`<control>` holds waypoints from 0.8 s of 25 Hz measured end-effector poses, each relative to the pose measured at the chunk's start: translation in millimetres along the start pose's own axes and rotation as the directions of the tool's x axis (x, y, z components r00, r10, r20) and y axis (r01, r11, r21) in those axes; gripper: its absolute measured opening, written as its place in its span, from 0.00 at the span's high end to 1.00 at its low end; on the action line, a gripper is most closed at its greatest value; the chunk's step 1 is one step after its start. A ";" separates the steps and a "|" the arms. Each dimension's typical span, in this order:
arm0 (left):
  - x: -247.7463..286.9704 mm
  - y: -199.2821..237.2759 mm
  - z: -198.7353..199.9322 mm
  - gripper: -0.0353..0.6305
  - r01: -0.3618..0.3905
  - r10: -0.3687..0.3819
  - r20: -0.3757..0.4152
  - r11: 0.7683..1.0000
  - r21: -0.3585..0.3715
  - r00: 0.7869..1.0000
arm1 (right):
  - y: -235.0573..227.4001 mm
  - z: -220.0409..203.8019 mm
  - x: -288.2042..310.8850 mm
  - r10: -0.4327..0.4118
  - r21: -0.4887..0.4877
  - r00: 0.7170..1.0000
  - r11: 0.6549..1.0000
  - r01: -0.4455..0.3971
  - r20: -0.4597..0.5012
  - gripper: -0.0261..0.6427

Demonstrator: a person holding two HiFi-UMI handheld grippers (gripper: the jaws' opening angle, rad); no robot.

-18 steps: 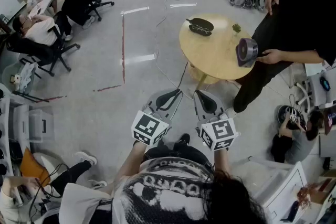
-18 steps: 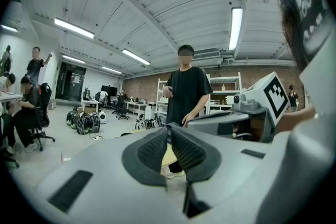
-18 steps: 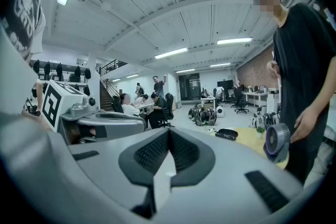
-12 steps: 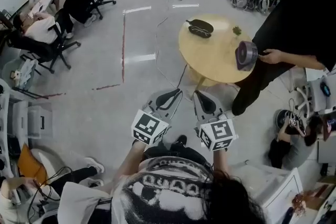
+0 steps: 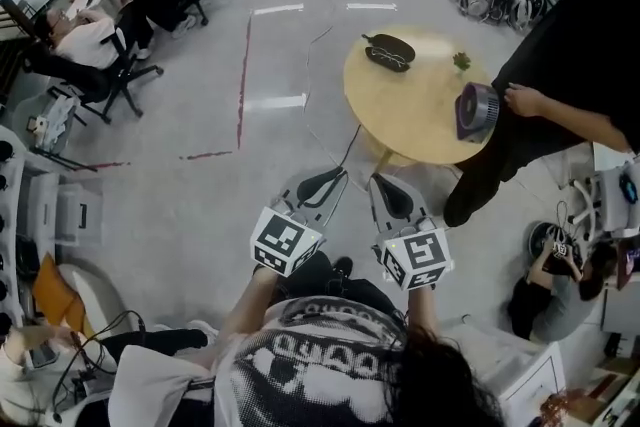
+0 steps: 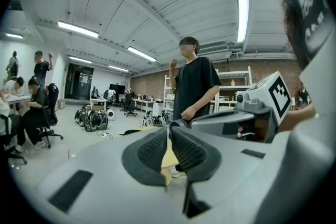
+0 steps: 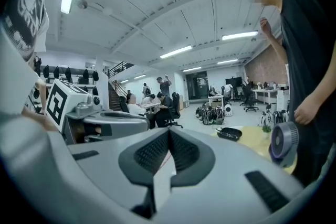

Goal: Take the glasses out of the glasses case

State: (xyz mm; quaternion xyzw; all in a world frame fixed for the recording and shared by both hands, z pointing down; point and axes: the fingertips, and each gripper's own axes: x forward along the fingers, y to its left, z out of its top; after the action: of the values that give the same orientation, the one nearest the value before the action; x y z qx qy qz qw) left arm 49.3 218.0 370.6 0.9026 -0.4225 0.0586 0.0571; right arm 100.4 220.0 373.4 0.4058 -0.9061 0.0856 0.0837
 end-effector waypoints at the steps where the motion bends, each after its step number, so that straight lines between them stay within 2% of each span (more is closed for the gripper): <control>1: 1.1 0.1 -1.7 0.90 -0.002 0.001 -0.007 1.000 -0.004 1.000 | -1.7 -2.3 0.1 0.005 0.003 1.000 1.000 -0.005 -0.006 0.98; 9: 14.2 9.2 5.4 0.90 -0.020 0.020 -0.020 0.999 -0.026 1.000 | -25.8 0.6 2.5 -0.004 0.037 1.000 0.999 0.004 0.000 0.98; 15: 35.4 12.4 16.5 0.90 -0.011 0.011 -0.022 1.000 0.007 1.000 | -38.9 -0.8 14.8 0.000 0.020 1.000 1.000 0.001 -0.022 0.98; 20: 53.3 30.2 11.6 0.90 -0.004 0.004 -0.028 1.000 -0.001 1.000 | -49.0 -2.3 39.1 0.011 0.021 0.999 1.000 -0.010 -0.033 0.98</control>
State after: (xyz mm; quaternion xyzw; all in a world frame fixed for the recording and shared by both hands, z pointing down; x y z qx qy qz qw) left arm 60.6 156.7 369.0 0.9008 -0.4237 0.0710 0.0634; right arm 111.6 160.2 388.5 0.4003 -0.9058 0.1021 0.0941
